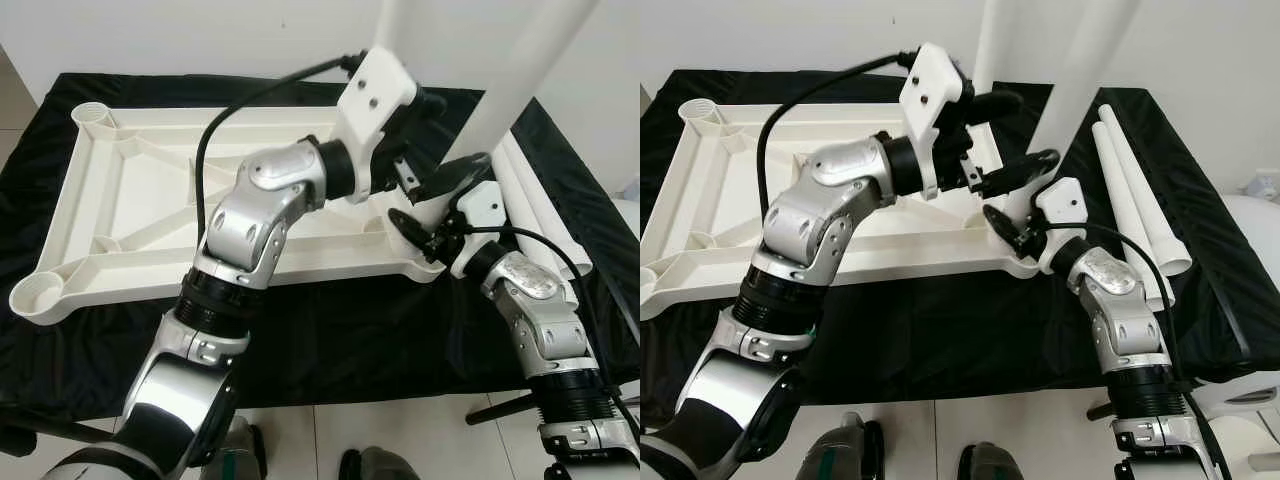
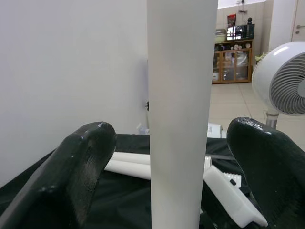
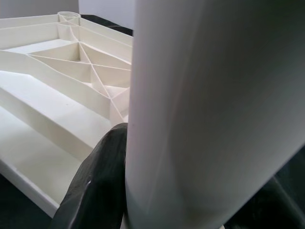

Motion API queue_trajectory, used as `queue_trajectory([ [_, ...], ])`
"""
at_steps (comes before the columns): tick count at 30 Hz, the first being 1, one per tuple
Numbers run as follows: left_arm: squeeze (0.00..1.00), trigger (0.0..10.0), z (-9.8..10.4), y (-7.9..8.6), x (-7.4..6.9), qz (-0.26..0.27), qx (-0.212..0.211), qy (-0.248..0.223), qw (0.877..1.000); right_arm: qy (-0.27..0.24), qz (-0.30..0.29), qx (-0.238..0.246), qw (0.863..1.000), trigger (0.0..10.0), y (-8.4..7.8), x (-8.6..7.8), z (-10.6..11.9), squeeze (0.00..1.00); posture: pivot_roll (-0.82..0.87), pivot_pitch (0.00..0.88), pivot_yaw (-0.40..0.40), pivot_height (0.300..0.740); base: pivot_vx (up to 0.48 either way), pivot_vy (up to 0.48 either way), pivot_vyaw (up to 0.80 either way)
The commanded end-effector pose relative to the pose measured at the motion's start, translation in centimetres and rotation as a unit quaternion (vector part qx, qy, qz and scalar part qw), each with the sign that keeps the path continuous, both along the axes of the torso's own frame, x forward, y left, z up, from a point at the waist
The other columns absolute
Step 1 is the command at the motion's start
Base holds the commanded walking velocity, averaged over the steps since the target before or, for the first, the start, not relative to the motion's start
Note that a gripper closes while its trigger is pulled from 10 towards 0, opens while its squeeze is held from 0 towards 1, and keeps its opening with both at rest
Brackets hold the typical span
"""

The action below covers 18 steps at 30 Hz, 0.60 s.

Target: Building children table

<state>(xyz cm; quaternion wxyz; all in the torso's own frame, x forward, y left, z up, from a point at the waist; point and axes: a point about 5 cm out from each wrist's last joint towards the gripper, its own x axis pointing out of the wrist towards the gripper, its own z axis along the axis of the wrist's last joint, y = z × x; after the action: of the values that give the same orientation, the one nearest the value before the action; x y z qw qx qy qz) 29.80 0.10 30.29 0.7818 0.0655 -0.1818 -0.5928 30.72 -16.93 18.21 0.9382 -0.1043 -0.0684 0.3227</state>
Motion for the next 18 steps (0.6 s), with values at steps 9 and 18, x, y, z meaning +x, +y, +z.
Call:
queue_trajectory([
  [9, 0.0, 10.0, 0.0, -1.2, 0.0, -0.018, 0.015, 0.004, 1.0, 0.0, 0.016, -0.023, 1.0, 10.0, -0.4, 0.0, 0.4, 0.0, 0.03, 0.055, -0.056, 0.74, 0.0, 0.0, 0.0],
  [18, 0.0, 10.0, -0.7, -2.1, 0.2, -0.025, 0.048, 0.023, 0.998, -0.002, 0.024, -0.031, 0.999, 10.0, -0.2, 0.1, 0.5, 0.0, 0.03, 0.065, -0.047, 0.74, 0.0, 0.0, 0.0],
])
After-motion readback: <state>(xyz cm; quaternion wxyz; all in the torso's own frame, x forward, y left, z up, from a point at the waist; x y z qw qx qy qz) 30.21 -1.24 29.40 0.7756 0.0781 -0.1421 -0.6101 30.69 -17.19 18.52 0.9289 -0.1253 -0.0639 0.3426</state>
